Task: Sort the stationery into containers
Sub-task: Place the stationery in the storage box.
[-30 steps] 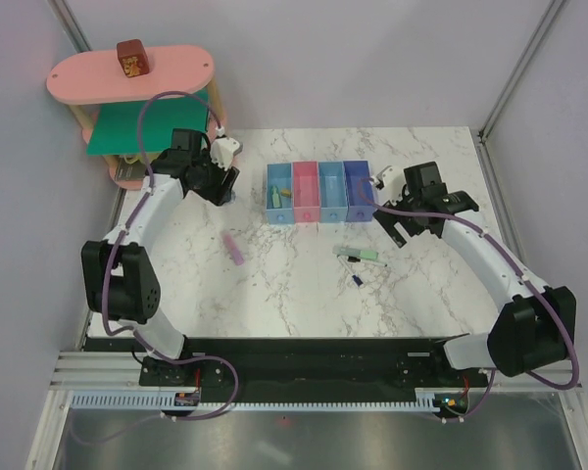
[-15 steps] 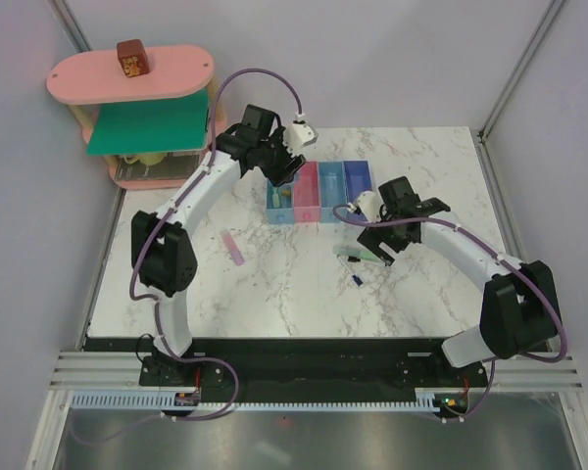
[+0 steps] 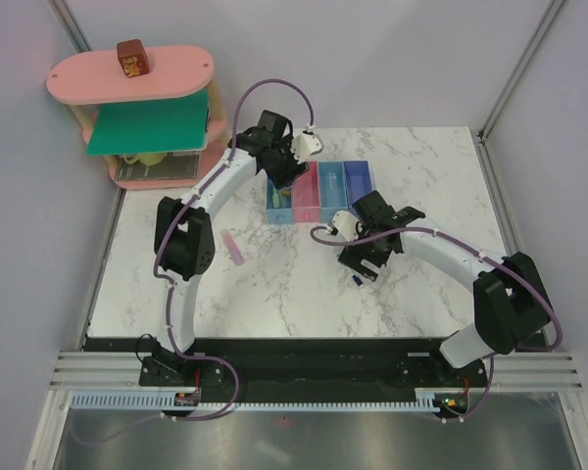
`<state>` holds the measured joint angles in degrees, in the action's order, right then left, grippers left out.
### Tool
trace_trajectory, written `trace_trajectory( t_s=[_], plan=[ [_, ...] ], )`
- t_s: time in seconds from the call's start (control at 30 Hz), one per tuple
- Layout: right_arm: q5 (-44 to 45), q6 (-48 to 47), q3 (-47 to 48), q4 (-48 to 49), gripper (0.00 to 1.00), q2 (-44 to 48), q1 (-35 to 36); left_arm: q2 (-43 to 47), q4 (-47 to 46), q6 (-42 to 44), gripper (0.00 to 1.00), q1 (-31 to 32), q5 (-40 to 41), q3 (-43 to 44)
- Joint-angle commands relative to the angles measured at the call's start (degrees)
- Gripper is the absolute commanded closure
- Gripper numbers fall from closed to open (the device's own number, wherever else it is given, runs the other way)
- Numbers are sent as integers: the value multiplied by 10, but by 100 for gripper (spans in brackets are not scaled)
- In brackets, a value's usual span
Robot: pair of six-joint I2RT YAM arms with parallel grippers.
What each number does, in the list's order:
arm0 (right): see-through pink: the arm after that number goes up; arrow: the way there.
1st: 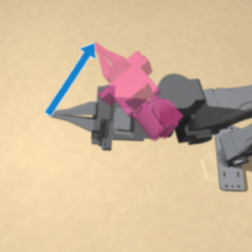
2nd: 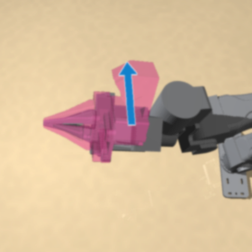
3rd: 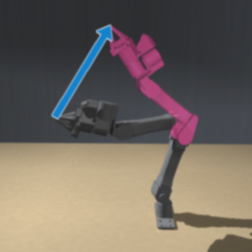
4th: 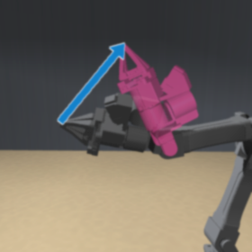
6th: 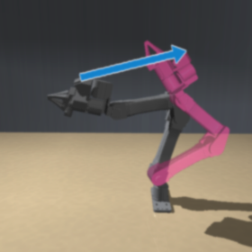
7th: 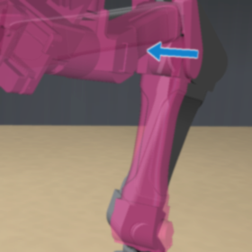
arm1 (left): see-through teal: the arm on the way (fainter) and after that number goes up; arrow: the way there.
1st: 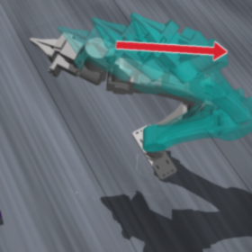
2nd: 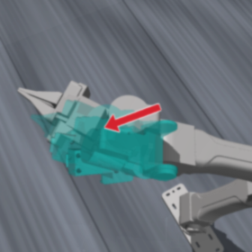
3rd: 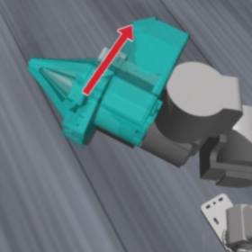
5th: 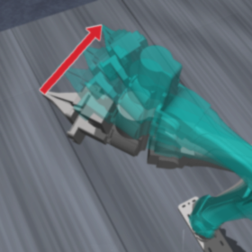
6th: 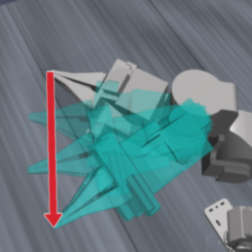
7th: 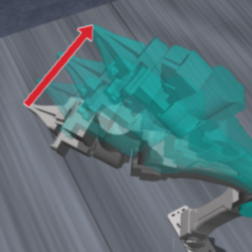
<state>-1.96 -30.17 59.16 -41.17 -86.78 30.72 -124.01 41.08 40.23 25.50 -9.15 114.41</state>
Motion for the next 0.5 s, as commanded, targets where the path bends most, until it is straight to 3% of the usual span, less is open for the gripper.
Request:
trace_trajectory(
  t_s=[0.0,0.47],
  plan=[
    [-18,8,-6,4,5,-10,19,-1,-4,17,74,11,-10,48],
    [-27,27,-11,34,12,-61,35,-31,-5,22,74,48,-15,73]
  ],
)
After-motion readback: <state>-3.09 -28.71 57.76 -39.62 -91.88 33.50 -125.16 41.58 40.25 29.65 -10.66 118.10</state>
